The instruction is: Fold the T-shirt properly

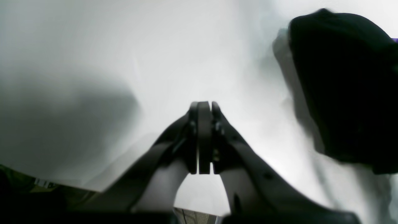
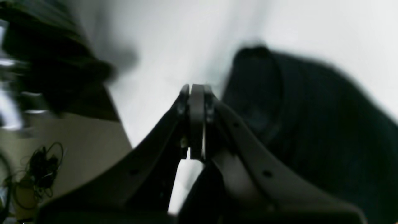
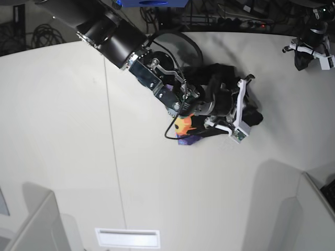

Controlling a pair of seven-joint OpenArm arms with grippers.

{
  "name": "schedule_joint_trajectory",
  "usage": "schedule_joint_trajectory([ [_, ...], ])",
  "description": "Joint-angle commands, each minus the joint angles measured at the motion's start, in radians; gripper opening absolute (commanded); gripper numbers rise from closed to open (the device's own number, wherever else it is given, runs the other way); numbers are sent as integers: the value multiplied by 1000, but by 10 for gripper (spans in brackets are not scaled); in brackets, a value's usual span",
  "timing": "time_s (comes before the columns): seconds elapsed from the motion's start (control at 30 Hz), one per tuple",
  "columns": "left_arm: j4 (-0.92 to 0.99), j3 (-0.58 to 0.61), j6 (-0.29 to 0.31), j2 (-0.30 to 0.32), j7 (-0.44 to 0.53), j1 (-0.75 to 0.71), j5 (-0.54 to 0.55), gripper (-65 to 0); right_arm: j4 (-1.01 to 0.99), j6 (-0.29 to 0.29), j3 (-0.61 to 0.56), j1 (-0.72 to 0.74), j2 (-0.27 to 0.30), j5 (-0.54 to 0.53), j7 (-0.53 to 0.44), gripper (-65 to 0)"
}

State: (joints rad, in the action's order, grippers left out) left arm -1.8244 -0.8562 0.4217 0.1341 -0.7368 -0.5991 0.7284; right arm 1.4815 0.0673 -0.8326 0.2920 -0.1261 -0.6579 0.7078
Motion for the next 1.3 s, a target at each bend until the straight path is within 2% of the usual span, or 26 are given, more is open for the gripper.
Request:
schedule_joint_trajectory([
  [0.0, -19, -7, 6, 11, 21, -6, 15, -650, 38, -21, 34, 8, 13, 0, 2, -650],
  [0.07, -19, -8, 6, 11, 21, -8, 17, -650, 81, -73, 85, -12, 41, 2, 37, -650],
  [0.13, -19, -8, 6, 11, 21, -8, 17, -650, 103, -90, 114, -29, 76, 2, 54, -650],
  [0.3, -21, -2, 6, 8, 21, 0, 18, -650, 90, -90, 117, -73, 130, 2, 57, -650],
  [0.43, -28, 33, 6, 8, 21, 15, 18, -650, 66, -90, 108, -112, 128, 2, 60, -650],
  [0.6, -90, 65, 6, 6, 21, 21, 18, -650, -3, -90, -7, -110, 128, 2, 57, -650],
  [0.73, -130, 93, 6, 3, 21, 41, 20, -650, 1, -90, -26, -110, 136, 2, 60, -650],
  [0.83, -131, 99, 6, 2, 21, 54, 24, -650, 80, -91, -24, -110, 188, -1, 57, -650],
  [0.9, -128, 94, 6, -1, 21, 51, 93, -650, 147, -93, -4, -121, 231, -1, 57, -650],
  [1.0, -113, 88, 6, 2, 21, 49, 253, -650, 232, -93, 111, -185, 271, -1, 57, -650],
  [1.03, -107, 88, 6, 5, 21, 49, 291, -615, 252, -93, 155, -207, 277, -1, 60, -650],
  [1.13, -94, 97, 6, 12, 21, 57, 357, -388, 308, -90, 272, -264, 302, -1, 60, -650],
  [1.27, -91, 159, 6, 6, 21, 80, 360, -82, 359, -88, 339, -304, 349, -1, 60, -650],
])
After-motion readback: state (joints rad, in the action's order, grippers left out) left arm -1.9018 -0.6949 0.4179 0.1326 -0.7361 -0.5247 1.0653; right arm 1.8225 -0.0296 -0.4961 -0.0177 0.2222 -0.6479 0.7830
